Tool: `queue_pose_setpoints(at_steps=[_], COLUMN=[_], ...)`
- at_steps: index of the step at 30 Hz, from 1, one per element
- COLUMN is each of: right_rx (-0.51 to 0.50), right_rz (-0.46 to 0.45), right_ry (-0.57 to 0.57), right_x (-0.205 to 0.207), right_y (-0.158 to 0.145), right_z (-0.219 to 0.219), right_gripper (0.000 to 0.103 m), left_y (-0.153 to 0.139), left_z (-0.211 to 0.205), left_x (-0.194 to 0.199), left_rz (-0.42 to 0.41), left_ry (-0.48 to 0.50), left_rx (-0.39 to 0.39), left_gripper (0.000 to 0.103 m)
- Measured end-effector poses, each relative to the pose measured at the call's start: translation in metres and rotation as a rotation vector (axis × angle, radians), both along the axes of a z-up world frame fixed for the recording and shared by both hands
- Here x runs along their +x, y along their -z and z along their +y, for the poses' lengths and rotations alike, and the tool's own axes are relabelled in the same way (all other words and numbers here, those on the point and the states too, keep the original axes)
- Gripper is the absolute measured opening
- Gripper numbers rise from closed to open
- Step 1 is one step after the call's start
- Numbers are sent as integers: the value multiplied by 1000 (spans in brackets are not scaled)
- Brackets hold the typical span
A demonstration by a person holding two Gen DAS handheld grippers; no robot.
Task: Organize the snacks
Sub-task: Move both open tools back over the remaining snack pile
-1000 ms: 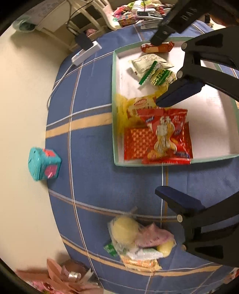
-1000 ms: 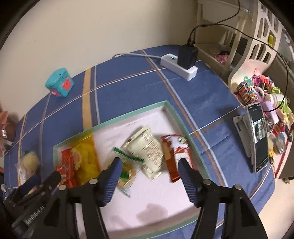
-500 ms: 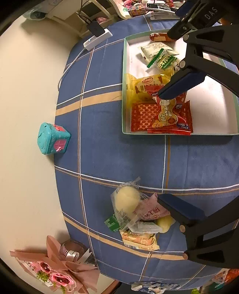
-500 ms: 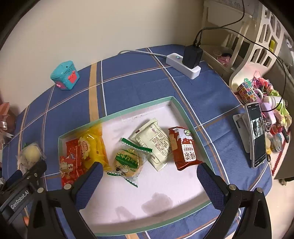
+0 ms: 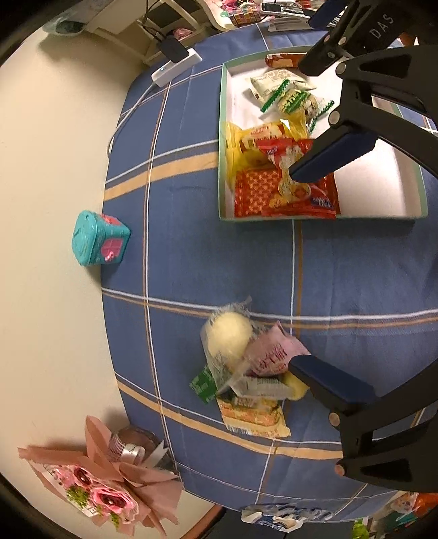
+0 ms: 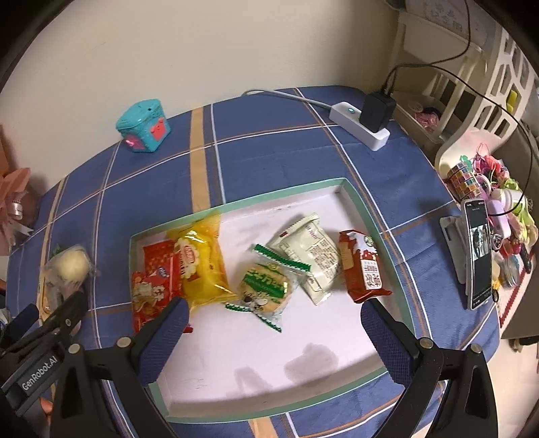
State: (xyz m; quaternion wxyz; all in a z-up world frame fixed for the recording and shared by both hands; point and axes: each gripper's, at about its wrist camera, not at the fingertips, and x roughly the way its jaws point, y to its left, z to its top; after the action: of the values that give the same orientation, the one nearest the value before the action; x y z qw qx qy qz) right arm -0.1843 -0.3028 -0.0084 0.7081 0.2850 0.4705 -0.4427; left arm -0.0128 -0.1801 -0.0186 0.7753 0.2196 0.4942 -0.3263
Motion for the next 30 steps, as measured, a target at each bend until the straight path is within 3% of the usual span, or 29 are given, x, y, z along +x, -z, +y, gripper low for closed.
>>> queue_pose_setpoints(at_steps=[5, 12, 30], right_rx=[6, 24, 50], right_rz=[47, 34, -40], right_ry=[-32, -116, -342], right_x=[18, 56, 156], right_y=[5, 7, 17], right_z=[15, 44, 128], right_gripper=[103, 103, 103], left_y=[4, 6, -2], left_z=[21, 62, 166], left_x=[19, 57, 140], left_rz=[4, -5, 40], left_ry=[-46, -151, -363], left_rx=[18, 43, -32], left_gripper=[102, 102, 102])
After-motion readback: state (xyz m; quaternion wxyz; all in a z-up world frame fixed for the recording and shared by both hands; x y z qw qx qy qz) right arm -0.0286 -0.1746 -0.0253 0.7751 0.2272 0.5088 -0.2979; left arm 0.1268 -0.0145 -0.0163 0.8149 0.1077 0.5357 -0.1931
